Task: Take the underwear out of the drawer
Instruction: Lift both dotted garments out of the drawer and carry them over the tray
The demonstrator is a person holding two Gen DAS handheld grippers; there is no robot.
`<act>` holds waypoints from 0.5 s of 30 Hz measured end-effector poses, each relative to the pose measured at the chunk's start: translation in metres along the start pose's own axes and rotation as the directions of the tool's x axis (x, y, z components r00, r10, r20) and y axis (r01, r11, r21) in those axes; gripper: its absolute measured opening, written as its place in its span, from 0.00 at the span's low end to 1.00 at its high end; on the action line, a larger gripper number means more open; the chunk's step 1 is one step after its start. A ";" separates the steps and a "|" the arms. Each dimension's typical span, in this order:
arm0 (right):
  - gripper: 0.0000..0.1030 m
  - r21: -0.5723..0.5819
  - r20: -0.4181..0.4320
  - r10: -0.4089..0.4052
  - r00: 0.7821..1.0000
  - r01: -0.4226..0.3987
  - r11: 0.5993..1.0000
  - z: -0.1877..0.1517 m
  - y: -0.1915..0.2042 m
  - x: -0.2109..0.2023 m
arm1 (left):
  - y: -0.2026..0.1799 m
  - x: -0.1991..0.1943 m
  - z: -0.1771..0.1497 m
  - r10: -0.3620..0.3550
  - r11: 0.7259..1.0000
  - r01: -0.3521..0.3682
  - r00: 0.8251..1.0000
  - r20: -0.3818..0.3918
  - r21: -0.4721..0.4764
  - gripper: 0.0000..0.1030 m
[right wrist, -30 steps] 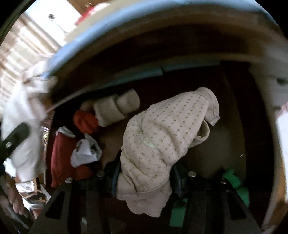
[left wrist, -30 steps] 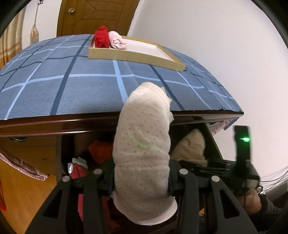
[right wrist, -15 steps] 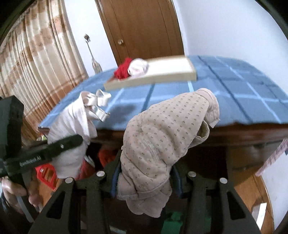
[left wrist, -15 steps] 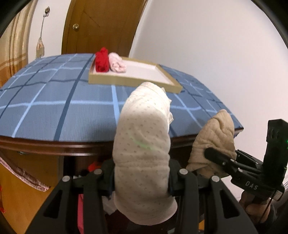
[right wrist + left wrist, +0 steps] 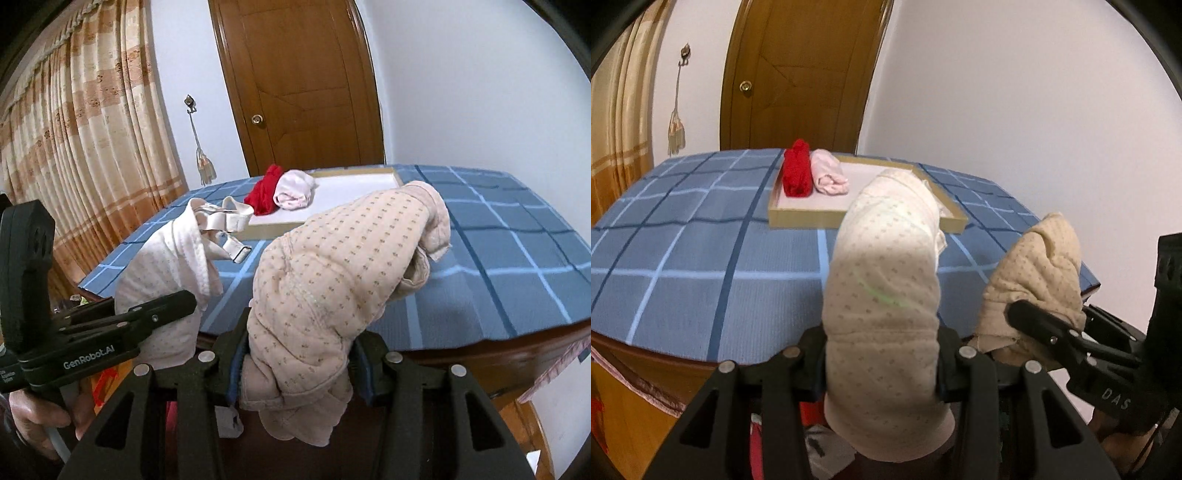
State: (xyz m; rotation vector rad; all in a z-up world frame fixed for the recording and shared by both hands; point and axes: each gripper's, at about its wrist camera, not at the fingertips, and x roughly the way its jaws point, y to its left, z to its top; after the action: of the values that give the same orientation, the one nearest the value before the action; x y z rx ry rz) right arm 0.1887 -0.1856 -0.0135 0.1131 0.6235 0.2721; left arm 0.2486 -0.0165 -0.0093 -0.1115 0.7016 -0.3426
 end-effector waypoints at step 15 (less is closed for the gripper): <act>0.49 -0.033 0.085 -0.051 0.995 0.054 0.998 0.037 -0.002 0.006 | -0.022 0.010 0.040 0.038 0.996 -0.044 0.995 0.087 0.078 0.40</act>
State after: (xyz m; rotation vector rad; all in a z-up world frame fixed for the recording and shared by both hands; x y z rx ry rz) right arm 0.2152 -0.1866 0.0128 0.0736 0.5374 0.2267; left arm 0.2762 -0.0413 0.0199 -0.0359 0.6039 -0.3242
